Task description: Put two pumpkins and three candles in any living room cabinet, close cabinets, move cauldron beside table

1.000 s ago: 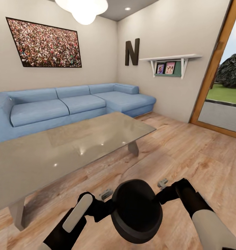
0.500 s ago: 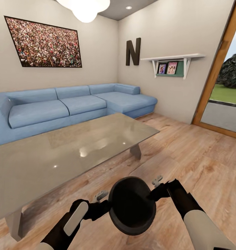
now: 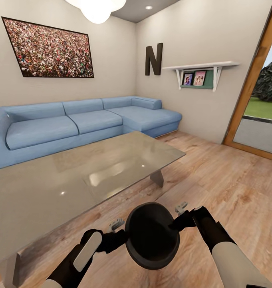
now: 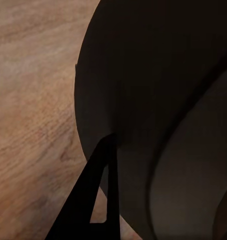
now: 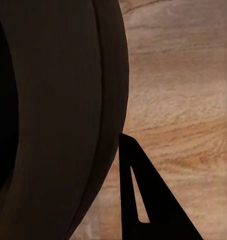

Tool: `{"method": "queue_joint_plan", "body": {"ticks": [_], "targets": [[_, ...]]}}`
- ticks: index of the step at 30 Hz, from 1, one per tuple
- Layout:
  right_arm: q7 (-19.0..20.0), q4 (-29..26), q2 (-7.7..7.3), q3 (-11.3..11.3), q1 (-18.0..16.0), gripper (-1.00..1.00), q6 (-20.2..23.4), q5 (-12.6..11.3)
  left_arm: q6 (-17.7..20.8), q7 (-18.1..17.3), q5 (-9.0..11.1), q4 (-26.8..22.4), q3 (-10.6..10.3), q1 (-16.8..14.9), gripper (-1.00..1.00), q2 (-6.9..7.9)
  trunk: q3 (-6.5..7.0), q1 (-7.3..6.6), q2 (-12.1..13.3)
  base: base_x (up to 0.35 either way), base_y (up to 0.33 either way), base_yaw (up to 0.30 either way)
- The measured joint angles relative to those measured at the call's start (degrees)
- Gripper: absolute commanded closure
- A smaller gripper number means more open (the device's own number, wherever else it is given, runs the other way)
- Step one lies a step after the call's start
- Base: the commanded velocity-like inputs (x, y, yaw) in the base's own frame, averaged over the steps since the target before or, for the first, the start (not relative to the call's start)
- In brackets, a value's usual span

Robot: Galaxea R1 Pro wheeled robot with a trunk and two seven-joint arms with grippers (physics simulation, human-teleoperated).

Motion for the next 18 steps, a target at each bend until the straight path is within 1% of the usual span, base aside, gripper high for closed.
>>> {"method": "queue_joint_plan", "body": {"ticks": [2,4,6,8,11,13,15,18], "targets": [[0.0,0.0,0.00,0.0,0.0,1.00,0.0,0.0,0.0,0.0,0.0,0.0,0.0,0.0,1.00,-0.01,0.00,0.01,0.0,0.085,0.000,0.000],[0.1,0.0,0.00,0.2,0.0,1.00,0.9,0.1,0.3,0.0,0.5,0.4,0.0,0.0,1.00,0.00,-0.01,0.00,0.0,0.183,0.000,0.000],[0.0,0.0,0.01,0.0,0.0,1.00,0.2,0.1,0.1,0.0,0.1,0.1,0.0,0.0,1.00,0.00,0.00,0.00,0.0,0.163,0.000,0.000],[-0.2,0.0,-0.11,0.0,0.0,1.00,-0.3,-0.5,-0.4,0.0,-0.2,-0.2,-0.2,0.0,1.00,-0.01,0.00,0.01,0.0,0.070,0.000,0.000],[0.1,0.0,-0.13,0.1,0.0,1.00,0.2,0.1,-0.4,0.0,0.6,0.3,-0.4,0.0,1.00,0.00,0.00,0.01,0.0,0.025,0.000,0.000],[0.1,0.0,-0.14,0.1,0.0,1.00,0.3,0.1,-0.4,0.0,0.7,0.4,-0.5,0.0,1.00,0.02,-0.01,0.02,0.0,0.009,0.000,0.000],[-0.2,0.0,-0.09,0.0,0.0,1.00,-0.4,-0.2,-0.7,0.0,0.2,0.0,-0.5,0.0,1.00,0.07,-0.44,0.07,0.0,0.004,0.000,0.000],[0.1,0.0,-0.11,0.1,0.0,1.00,0.5,0.1,-0.4,0.0,0.7,0.5,-0.4,0.0,1.00,0.01,-1.11,0.15,-0.1,0.001,0.000,0.000]]}}
